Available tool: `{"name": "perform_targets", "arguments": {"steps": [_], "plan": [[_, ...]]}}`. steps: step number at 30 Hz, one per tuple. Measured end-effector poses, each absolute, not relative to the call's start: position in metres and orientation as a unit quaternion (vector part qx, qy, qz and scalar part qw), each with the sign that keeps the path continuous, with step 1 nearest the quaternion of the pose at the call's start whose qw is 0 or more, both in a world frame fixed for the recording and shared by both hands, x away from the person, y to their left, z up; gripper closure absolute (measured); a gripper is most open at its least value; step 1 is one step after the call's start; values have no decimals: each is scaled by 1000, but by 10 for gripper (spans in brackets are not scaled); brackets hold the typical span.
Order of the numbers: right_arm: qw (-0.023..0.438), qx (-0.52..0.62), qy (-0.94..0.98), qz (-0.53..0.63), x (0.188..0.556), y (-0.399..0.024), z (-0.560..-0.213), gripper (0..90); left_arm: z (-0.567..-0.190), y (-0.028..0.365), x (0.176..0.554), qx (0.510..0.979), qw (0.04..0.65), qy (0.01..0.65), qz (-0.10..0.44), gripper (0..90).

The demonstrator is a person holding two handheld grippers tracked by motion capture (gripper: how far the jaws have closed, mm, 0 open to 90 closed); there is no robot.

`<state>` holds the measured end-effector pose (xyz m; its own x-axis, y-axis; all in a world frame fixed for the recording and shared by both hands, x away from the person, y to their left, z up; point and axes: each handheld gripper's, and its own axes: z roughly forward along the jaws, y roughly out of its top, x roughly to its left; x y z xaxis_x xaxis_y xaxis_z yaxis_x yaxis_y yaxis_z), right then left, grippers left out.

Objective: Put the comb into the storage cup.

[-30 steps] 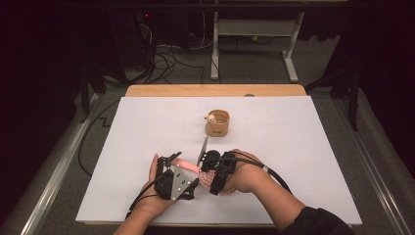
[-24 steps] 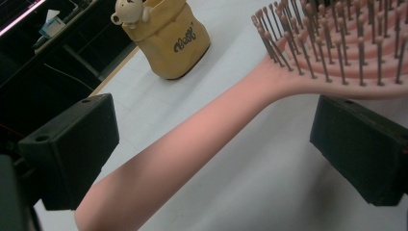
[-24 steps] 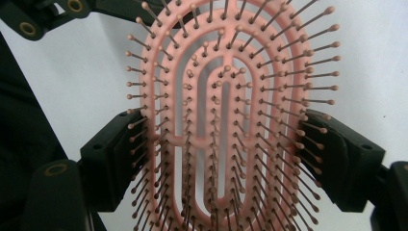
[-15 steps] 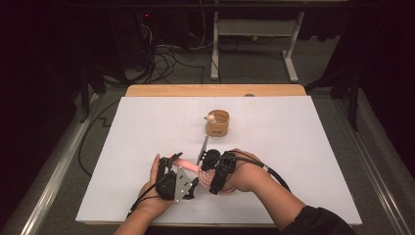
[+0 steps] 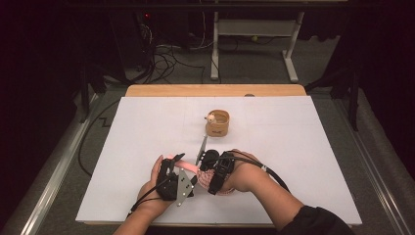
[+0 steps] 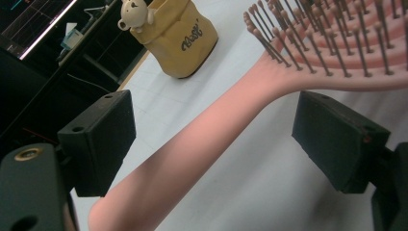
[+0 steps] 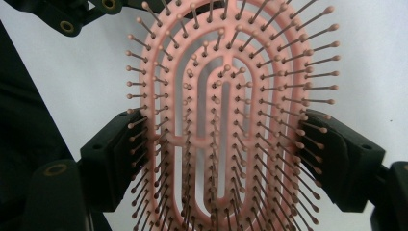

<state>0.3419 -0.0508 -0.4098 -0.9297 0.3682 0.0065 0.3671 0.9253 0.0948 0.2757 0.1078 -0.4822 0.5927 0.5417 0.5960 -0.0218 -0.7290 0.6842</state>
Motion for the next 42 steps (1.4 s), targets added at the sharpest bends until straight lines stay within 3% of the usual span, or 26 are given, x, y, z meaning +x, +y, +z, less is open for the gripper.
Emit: {"name": "perform_targets", "arguments": {"steps": [14, 26, 33, 42], "plan": [[-1, 191, 980, 53, 343, -49, -411, 206, -483, 102, 274, 840, 314, 145, 419, 193], [6, 191, 981, 41, 340, -48, -404, 205, -480, 102, 273, 842, 310, 142, 418, 257], [5, 191, 980, 46, 341, -50, -405, 205, -480, 102, 272, 847, 299, 126, 420, 339], [6, 192, 981, 39, 341, -49, -406, 205, -480, 102, 273, 849, 295, 129, 419, 367]]}}
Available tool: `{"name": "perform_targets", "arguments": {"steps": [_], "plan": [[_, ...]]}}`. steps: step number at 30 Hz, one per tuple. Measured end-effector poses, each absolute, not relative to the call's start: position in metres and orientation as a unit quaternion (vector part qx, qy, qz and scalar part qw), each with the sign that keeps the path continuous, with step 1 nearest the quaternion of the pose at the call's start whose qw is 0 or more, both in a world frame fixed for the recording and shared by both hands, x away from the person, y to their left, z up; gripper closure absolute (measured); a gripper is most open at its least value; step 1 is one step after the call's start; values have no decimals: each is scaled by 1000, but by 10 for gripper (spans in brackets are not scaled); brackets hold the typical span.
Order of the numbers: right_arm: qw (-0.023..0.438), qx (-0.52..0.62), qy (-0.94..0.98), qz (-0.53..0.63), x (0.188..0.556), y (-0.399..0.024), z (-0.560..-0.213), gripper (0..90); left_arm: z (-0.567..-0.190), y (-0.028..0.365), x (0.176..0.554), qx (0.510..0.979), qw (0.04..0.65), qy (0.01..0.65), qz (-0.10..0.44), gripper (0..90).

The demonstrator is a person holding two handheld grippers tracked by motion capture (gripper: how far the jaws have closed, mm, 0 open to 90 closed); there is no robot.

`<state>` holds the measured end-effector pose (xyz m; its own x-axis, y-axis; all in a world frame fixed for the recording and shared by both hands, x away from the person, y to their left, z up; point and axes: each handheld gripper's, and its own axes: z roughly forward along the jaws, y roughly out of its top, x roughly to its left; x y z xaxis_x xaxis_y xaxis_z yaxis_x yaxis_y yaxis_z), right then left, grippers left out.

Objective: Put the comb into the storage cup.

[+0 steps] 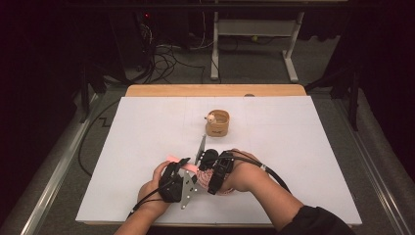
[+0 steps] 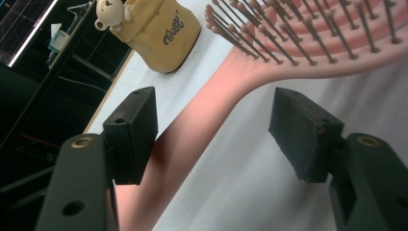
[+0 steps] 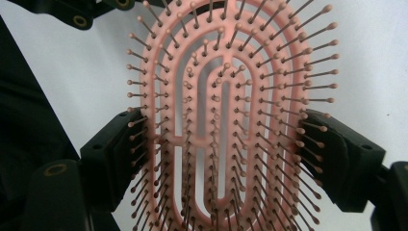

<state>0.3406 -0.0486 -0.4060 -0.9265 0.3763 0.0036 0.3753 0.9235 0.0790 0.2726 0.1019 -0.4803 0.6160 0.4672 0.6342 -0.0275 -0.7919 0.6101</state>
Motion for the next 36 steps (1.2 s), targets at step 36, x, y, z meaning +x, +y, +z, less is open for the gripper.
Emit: {"name": "perform_targets", "arguments": {"steps": [36], "plan": [[-3, 196, 980, 32, 343, -43, -408, 204, -484, 92, 263, 847, 252, 56, 465, 605]]}}
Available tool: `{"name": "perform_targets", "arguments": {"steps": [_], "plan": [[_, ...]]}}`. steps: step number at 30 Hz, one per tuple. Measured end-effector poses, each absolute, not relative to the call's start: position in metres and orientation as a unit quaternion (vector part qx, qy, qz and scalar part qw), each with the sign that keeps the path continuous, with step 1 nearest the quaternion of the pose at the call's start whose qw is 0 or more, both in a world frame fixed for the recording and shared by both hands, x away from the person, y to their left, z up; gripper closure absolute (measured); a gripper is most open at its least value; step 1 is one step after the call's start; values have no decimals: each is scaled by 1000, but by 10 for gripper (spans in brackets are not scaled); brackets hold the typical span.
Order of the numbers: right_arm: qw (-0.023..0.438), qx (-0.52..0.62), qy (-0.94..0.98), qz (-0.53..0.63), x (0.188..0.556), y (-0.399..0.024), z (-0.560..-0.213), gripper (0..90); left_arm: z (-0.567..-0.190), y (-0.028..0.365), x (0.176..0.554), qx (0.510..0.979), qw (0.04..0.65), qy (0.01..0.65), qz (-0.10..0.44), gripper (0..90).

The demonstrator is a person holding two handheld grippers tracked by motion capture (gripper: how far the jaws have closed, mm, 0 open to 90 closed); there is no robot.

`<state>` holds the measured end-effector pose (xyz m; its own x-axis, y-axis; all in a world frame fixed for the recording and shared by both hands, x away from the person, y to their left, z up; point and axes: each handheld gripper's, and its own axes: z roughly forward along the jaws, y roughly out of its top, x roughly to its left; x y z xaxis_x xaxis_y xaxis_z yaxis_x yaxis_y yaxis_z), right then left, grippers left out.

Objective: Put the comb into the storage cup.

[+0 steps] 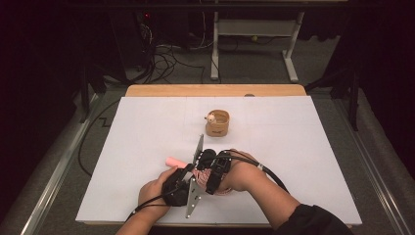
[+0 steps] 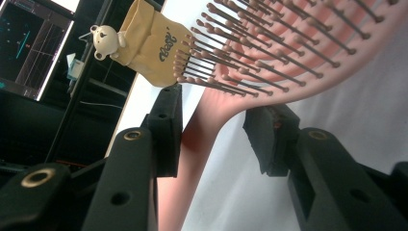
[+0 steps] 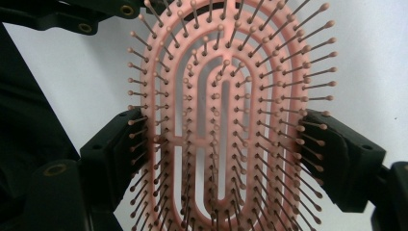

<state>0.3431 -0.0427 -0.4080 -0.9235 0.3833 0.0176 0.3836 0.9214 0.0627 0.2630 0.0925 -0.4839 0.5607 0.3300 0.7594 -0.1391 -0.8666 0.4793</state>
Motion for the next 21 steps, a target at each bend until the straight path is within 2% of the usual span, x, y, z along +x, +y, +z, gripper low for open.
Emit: {"name": "perform_targets", "arguments": {"steps": [8, 21], "plan": [[1, -196, -980, -33, 343, -43, -406, 203, -484, 91, 263, 846, 246, 52, 471, 629], [1, -202, -978, -45, 343, -45, -396, 198, -486, 88, 263, 850, 225, 45, 474, 752]]}}
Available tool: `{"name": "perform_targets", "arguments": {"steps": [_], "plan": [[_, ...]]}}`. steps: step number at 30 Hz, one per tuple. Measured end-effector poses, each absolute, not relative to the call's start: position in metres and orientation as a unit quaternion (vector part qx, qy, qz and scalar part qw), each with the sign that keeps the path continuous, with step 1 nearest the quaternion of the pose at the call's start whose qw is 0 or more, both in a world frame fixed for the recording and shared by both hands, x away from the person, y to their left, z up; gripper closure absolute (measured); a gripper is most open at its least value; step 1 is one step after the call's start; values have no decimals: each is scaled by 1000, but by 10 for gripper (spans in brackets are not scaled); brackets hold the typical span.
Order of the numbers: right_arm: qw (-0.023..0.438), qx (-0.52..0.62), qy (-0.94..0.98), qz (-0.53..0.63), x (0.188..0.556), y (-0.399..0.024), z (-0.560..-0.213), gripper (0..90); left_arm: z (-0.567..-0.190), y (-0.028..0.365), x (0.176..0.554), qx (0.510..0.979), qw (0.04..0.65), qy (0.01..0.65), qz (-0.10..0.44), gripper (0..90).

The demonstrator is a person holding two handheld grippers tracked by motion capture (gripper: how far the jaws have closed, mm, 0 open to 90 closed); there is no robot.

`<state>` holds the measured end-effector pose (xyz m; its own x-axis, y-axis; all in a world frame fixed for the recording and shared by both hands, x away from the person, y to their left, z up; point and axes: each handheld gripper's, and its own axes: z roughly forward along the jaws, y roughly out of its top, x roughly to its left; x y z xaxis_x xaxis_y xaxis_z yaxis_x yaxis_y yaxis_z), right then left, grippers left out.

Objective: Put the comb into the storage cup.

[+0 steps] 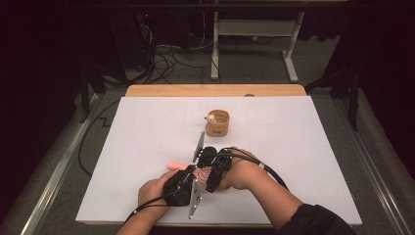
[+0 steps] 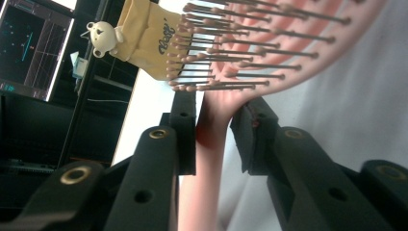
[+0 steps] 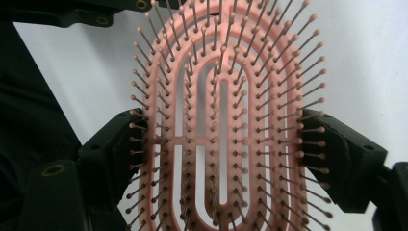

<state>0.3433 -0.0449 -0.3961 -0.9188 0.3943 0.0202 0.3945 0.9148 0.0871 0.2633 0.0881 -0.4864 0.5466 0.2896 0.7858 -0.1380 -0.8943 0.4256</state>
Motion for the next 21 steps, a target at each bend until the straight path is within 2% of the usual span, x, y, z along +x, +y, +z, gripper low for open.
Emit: {"name": "perform_targets", "arguments": {"steps": [5, 6, 11, 15, 20, 21], "plan": [[1, -202, -978, -50, 343, -46, -390, 197, -484, 88, 262, 849, 201, 33, 488, 777], [1, -202, -978, -51, 343, -46, -390, 197, -486, 87, 262, 845, 217, 38, 486, 780], [2, -204, -977, -55, 343, -47, -389, 197, -486, 87, 261, 843, 216, 35, 491, 786], [1, -204, -977, -60, 343, -47, -388, 196, -482, 88, 261, 846, 188, 27, 498, 787], [7, -204, -977, -62, 344, -48, -386, 194, -482, 89, 261, 844, 194, 27, 499, 790], [7, -204, -977, -63, 344, -48, -386, 194, -485, 88, 261, 840, 216, 33, 497, 790]]}}
